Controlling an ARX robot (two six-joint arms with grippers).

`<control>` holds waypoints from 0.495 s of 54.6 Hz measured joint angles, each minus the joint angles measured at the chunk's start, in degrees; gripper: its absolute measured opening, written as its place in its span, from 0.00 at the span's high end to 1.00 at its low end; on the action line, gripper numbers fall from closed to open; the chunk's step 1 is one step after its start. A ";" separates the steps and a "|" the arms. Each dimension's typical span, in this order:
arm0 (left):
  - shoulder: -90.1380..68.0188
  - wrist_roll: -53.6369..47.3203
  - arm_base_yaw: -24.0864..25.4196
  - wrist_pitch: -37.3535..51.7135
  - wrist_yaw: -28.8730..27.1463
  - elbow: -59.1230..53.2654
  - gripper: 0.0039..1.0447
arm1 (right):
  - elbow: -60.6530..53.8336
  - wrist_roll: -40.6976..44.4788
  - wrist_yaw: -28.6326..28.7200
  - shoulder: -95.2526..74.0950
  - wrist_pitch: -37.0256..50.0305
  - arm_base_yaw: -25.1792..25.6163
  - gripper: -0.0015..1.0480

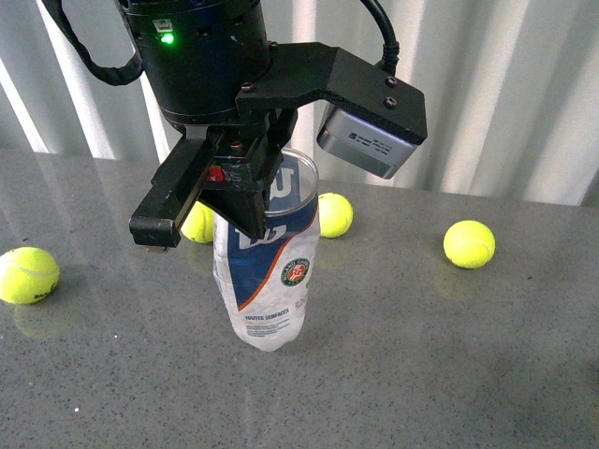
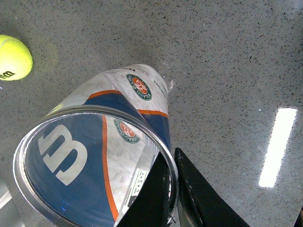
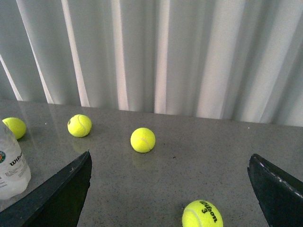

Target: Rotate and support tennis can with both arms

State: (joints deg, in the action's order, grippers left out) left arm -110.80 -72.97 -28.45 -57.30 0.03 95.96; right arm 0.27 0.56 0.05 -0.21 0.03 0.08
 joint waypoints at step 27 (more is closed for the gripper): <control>-3.28 1.42 -0.81 -0.15 -0.09 1.57 0.97 | 0.00 0.00 0.00 0.00 0.00 0.00 0.07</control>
State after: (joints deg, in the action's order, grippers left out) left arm -114.08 -71.55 -29.26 -57.45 -0.05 97.54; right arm 0.27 0.56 0.05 -0.21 0.03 0.08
